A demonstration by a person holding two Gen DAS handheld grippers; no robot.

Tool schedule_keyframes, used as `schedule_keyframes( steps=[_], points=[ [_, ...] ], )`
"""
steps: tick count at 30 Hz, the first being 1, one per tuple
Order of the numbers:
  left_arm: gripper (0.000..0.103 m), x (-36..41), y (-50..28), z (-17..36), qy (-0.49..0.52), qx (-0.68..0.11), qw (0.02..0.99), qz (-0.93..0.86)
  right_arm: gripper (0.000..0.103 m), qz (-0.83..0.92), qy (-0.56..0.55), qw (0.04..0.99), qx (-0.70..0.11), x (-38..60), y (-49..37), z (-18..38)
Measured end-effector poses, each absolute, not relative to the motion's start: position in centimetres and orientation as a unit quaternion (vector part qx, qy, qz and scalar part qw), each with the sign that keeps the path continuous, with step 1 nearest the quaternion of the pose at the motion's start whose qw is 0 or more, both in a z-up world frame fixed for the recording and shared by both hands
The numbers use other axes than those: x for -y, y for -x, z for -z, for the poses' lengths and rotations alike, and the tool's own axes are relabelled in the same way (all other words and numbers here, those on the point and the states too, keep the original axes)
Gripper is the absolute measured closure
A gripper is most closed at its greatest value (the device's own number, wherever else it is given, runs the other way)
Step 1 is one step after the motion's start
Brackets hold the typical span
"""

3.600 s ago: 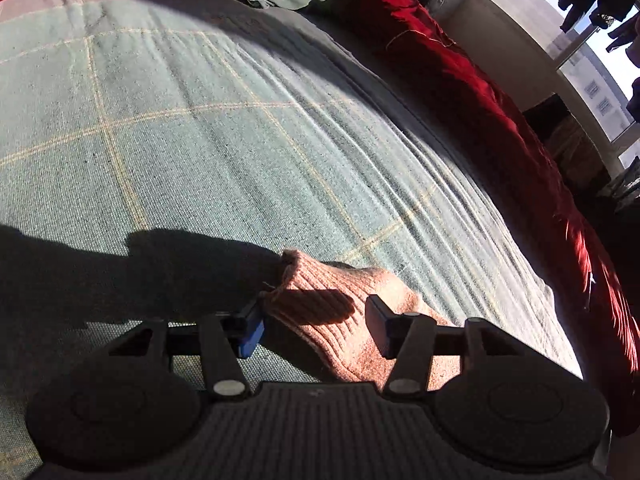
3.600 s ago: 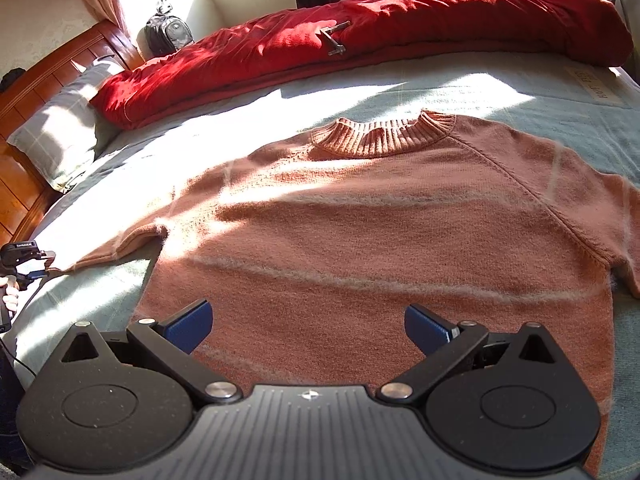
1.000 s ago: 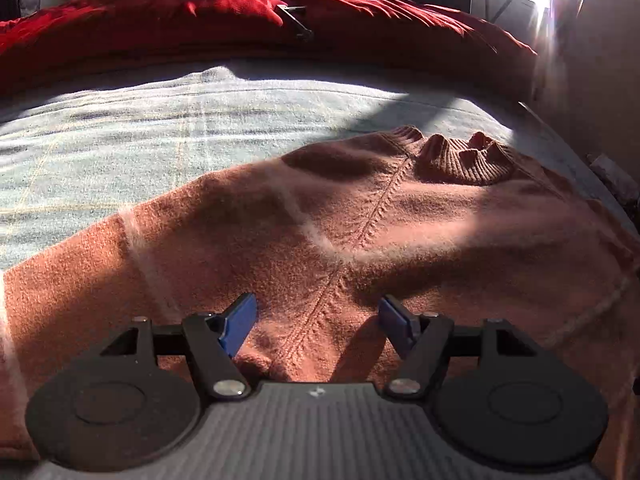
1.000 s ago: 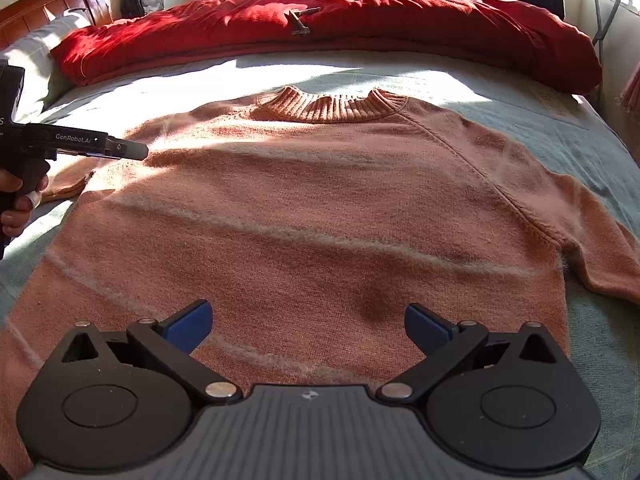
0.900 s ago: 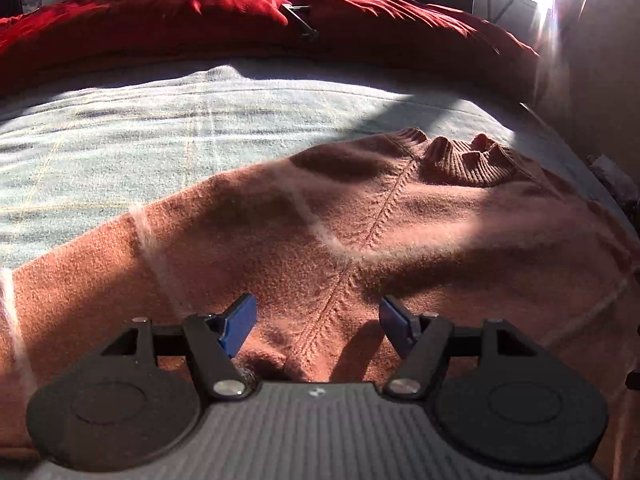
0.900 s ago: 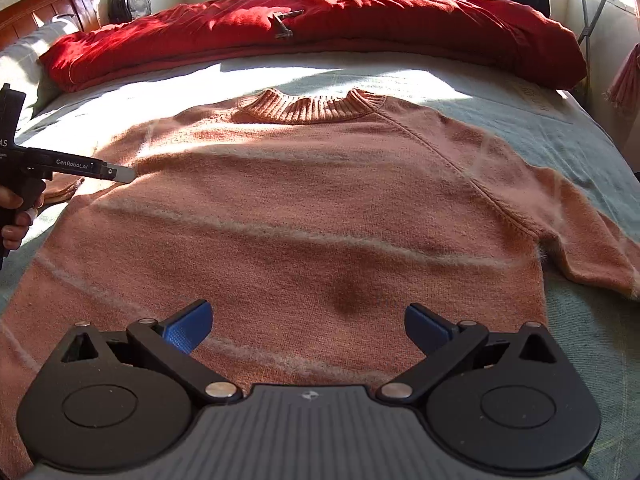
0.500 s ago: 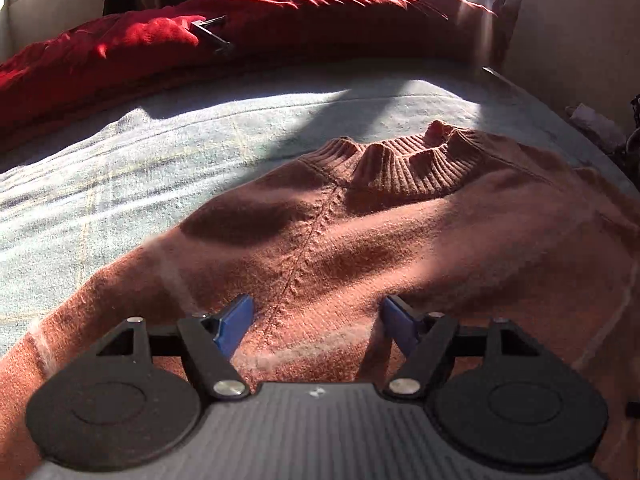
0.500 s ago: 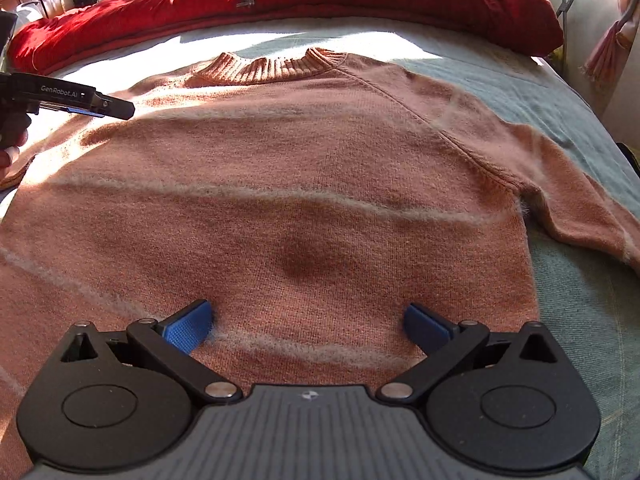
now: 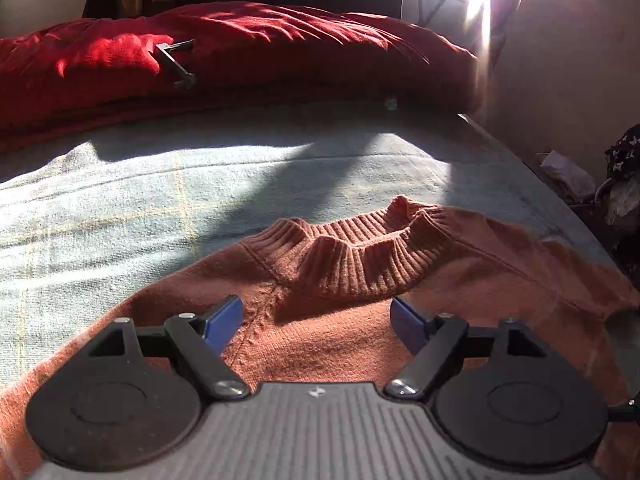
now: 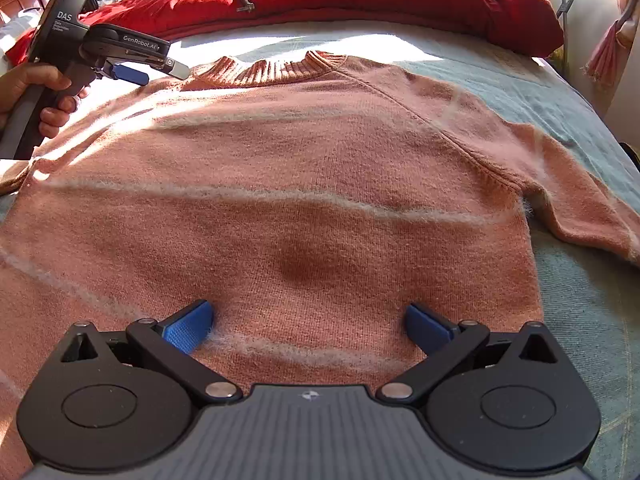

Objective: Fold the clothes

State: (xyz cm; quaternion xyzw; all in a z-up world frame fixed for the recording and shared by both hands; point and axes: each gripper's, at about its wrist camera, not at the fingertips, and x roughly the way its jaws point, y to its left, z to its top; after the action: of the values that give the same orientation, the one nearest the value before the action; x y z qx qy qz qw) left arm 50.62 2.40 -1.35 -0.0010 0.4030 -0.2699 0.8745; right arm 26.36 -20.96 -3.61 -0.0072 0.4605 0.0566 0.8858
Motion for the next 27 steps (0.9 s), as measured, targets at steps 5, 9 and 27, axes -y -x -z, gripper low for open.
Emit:
schedule_keyframes(
  steps=[5, 9, 27],
  points=[
    [0.022, 2.0, -51.4, 4.5, -0.061, -0.407, 0.869, 0.274, 0.0, -0.055, 0.008, 0.887, -0.458, 20.9, -26.6, 3.7],
    [0.022, 2.9, -54.2, 4.7, -0.022, -0.398, 0.879, 0.262, 0.0, -0.057, 0.005, 0.89, -0.451, 21.0, -26.4, 3.8],
    [0.019, -5.5, -35.4, 0.0, -0.03, -0.396, 0.892, 0.218, 0.0, -0.095, -0.029, 0.911, -0.4, 22.4, -25.7, 0.9]
  ],
)
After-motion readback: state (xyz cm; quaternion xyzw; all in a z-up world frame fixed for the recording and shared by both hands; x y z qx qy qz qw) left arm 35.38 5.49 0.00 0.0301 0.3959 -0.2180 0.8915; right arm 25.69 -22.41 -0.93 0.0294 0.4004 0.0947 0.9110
